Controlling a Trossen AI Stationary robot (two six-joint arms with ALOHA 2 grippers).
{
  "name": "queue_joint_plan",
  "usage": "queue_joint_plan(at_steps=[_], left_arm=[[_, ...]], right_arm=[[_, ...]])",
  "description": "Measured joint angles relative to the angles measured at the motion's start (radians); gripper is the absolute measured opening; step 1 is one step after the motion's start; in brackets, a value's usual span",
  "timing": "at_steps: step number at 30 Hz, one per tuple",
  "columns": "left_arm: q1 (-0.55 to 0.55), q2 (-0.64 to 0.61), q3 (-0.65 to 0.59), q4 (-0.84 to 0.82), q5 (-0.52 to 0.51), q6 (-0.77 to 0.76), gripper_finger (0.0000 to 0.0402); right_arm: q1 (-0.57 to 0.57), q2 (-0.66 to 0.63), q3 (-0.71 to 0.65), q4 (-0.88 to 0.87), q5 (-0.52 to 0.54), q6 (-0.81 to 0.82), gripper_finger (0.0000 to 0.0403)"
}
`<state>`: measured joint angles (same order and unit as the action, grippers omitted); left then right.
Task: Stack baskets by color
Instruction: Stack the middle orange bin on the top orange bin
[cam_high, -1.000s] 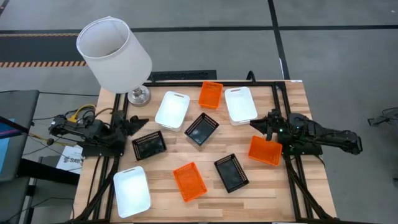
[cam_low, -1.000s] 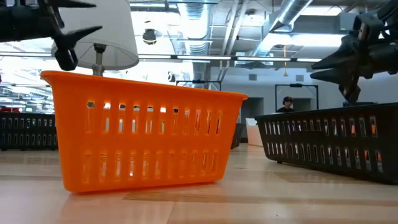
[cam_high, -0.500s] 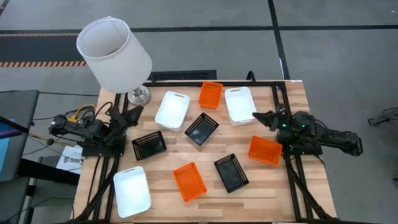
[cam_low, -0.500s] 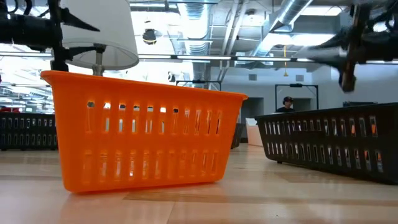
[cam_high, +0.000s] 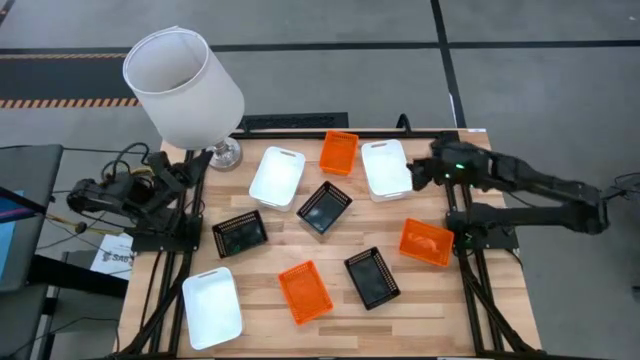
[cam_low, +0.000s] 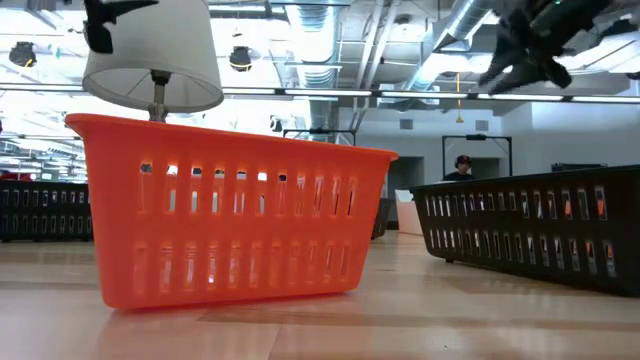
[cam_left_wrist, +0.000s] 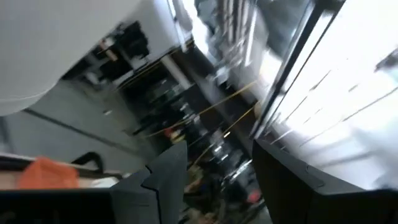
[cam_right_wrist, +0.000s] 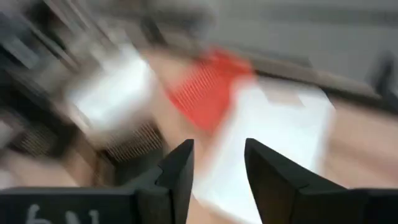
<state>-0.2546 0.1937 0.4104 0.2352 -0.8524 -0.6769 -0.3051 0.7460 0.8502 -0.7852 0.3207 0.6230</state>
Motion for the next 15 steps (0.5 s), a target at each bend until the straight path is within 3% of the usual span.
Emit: queue_joint_plan(at_steps=[5, 8, 15], left_arm=[[0.0, 0.12, 0.154, -0.302, 0.003, -0.106, 0.0171], [0.0, 0.166, 0.209, -0.412, 0.032, -0.148, 0.0171], [0.0, 0.189, 0.229, -0.441, 0.112, -0.148, 0.0171]], right_arm=[[0.022, 0.255, 0.209, -0.511, -0.017, 0.005, 0.0186], [0.071, 0.344, 0.232, -0.673, -0.062, -0.019, 0.019], [0.259, 0.356, 0.075, -0.599, -0.307, -0.06, 0.02]])
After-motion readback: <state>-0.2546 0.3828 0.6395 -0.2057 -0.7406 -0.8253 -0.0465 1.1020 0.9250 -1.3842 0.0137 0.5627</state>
